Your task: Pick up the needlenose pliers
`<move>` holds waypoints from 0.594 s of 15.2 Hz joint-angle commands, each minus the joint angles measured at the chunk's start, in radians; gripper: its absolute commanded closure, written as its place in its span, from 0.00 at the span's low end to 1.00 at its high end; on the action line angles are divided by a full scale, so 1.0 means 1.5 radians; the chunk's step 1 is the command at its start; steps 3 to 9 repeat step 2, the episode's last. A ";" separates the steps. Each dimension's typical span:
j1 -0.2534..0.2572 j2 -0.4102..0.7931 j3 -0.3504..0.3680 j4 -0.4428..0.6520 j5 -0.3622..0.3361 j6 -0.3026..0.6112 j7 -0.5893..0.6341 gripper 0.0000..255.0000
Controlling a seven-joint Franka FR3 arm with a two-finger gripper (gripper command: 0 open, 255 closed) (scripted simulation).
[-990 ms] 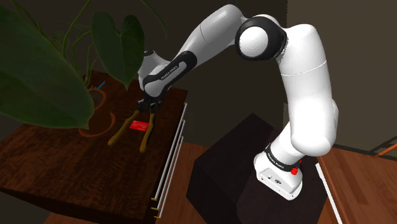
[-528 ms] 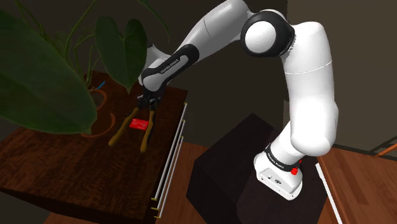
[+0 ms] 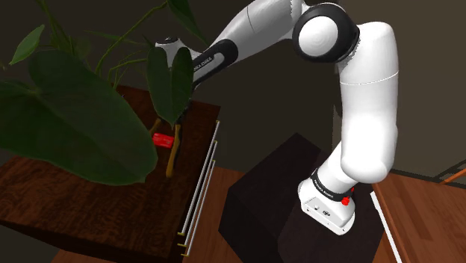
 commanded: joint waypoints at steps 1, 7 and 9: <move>-0.002 -0.008 0.002 -0.002 0.002 -0.005 -0.002 1.00; -0.002 -0.008 0.002 -0.002 0.002 -0.006 -0.002 1.00; -0.002 -0.008 0.002 -0.002 0.002 -0.006 -0.002 1.00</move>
